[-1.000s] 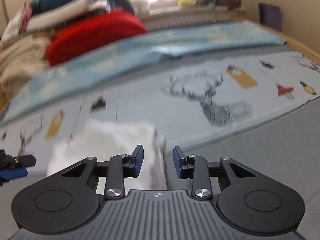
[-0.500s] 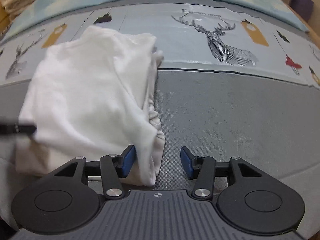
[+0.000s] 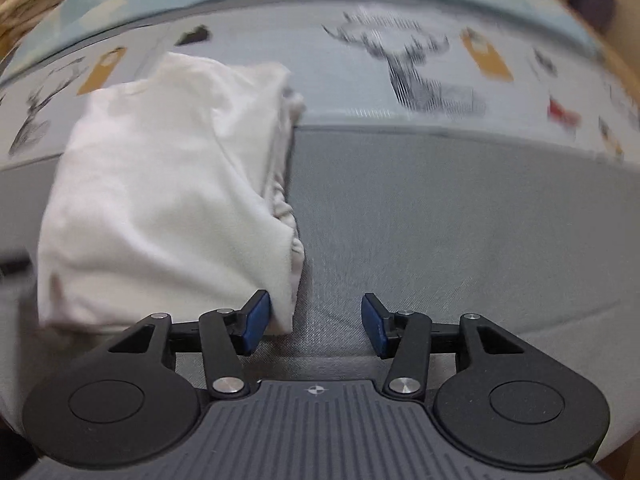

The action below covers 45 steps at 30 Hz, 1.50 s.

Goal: Fold small clothes

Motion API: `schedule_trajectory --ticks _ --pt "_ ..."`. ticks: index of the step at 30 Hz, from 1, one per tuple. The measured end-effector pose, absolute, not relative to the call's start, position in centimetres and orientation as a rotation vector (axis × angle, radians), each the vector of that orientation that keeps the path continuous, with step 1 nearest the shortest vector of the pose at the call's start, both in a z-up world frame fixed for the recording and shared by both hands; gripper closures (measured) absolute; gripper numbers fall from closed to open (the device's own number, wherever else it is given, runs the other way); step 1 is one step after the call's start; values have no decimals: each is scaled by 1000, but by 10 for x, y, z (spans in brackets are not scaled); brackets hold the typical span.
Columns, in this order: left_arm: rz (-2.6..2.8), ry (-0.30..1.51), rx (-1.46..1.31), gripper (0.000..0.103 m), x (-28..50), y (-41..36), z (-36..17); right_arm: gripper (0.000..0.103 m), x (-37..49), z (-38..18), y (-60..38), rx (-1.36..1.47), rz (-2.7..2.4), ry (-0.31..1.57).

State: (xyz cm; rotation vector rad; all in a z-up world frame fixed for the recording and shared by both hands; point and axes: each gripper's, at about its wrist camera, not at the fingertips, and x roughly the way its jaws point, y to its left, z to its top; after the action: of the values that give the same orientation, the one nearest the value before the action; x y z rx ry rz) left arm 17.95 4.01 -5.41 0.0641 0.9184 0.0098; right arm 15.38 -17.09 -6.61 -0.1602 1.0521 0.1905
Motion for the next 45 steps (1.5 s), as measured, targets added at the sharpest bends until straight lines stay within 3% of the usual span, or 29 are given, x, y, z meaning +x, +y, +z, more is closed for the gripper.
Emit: schedule_trajectory --ticks 3,5,8,11,19,45 --pt "27 799 52 15 145 40 -25 52 131 -37 -170 -259 174 895" --pt "39 728 60 13 122 36 -12 48 111 -9 -181 -183 178 753" --pt "53 669 21 13 89 26 -5 27 70 24 -199 -30 278 590" --pt "47 667 -35 13 51 18 -8 15 29 35 -208 -11 307 490" --pt "30 735 -3 12 30 -5 -27 11 -21 31 -227 68 256 472" --pt "-8 773 -58 12 40 -5 -42 11 -18 6 -169 -157 317 546"
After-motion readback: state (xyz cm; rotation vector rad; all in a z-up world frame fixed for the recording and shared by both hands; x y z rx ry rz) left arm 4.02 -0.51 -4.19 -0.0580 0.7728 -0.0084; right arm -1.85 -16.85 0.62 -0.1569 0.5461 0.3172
